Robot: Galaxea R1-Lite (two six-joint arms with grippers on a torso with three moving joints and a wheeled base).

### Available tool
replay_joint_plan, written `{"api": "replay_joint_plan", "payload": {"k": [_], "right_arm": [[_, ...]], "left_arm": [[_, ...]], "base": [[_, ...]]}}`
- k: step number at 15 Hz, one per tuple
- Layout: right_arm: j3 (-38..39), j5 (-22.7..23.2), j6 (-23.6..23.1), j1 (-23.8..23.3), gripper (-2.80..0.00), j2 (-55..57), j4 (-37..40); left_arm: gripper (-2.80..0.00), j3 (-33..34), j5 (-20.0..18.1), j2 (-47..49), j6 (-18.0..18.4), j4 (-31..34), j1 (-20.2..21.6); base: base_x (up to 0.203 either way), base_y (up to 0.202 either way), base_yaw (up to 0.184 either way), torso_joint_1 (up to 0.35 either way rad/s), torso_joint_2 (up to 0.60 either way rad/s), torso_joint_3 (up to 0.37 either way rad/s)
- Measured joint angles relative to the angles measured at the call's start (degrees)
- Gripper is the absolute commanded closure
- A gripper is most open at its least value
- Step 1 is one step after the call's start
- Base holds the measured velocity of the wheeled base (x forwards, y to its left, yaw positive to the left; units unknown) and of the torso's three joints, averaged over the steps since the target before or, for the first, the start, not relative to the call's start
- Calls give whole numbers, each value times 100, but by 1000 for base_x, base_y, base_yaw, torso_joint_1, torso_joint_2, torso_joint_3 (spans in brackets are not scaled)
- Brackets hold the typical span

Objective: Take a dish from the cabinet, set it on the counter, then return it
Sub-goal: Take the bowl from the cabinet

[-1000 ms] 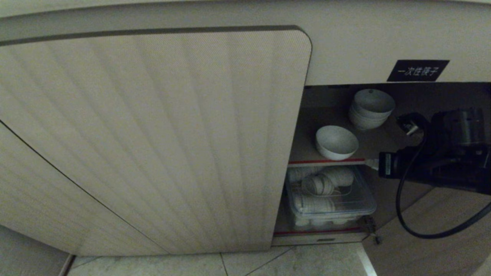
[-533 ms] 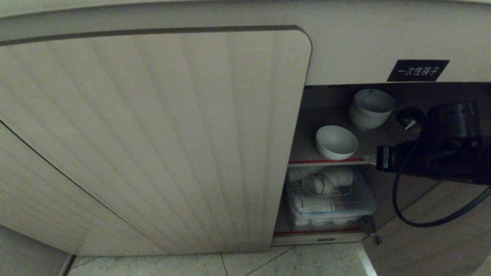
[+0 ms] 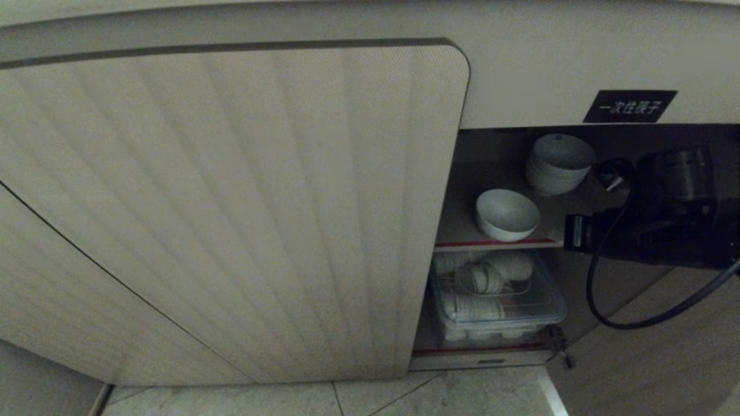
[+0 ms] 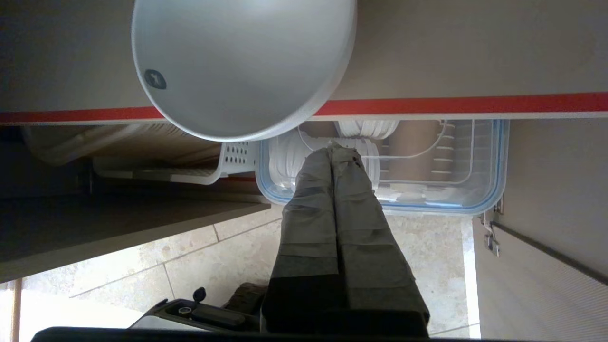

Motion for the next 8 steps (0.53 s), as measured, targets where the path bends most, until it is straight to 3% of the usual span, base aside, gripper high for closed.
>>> {"api": "replay_joint_plan", "payload": {"k": [8], "right_arm": [[-199, -138, 4, 2, 0, 69, 143]], "left_arm": [[0, 0, -2, 0, 0, 0, -2]], "base": [[0, 0, 0, 0, 0, 0]]}}
